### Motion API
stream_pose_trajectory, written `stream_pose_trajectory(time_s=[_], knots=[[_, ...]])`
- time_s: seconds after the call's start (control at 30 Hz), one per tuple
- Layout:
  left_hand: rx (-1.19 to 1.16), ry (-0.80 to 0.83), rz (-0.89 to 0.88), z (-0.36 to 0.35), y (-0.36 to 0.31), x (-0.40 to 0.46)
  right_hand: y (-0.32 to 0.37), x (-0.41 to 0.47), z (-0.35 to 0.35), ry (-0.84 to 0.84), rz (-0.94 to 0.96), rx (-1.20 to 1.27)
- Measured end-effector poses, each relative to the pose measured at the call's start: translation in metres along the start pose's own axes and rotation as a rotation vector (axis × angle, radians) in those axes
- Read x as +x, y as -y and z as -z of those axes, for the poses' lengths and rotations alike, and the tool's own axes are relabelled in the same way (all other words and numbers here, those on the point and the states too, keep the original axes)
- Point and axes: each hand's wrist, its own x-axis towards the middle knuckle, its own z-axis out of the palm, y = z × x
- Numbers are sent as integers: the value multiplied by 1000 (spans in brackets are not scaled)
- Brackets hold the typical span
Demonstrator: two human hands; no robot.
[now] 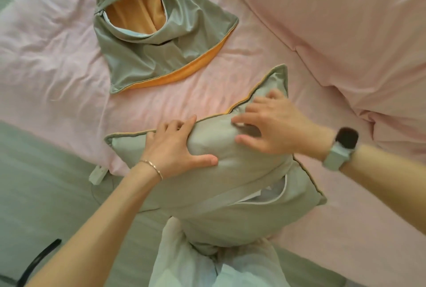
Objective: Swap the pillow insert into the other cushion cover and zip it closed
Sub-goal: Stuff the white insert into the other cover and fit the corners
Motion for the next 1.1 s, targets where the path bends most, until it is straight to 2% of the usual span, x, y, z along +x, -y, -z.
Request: stream_pose_trajectory(time_s=[0.07,0.13,0.23,0.3,0.37,0.43,0.47,0.57,0.63,0.7,0.9,0.97,1.1], knots=[[66,-1,-68,6,-5,6,-13,27,15,185,16,-22],[100,-54,-72,2,-8,7,-24,47,15,410,-71,19],[21,-33,-33,-5,0,4,-33,57,4,691,-246,319],[-5,67,-45,1,8,5,-37,54,2,807,-345,483],[-89,218,-84,17,17,10,-37,49,4,912,-356,492],[-272,352,-74,31,23,23,-34,45,7,949,-332,438],[-285,390,-71,31,23,29,-30,43,7,938,-324,389],[-7,370,-37,9,11,34,-13,35,-2,850,-208,152],[114,253,-18,-13,4,30,-2,26,-16,707,-119,34],[102,91,11,-30,1,26,3,17,-34,519,-110,-9],[-79,-586,53,-62,-1,45,2,19,-71,-83,-466,139],[-101,-685,88,-60,-1,60,0,33,-76,-162,-572,124],[-132,-752,106,-53,-2,96,-19,55,-76,-245,-680,99]])
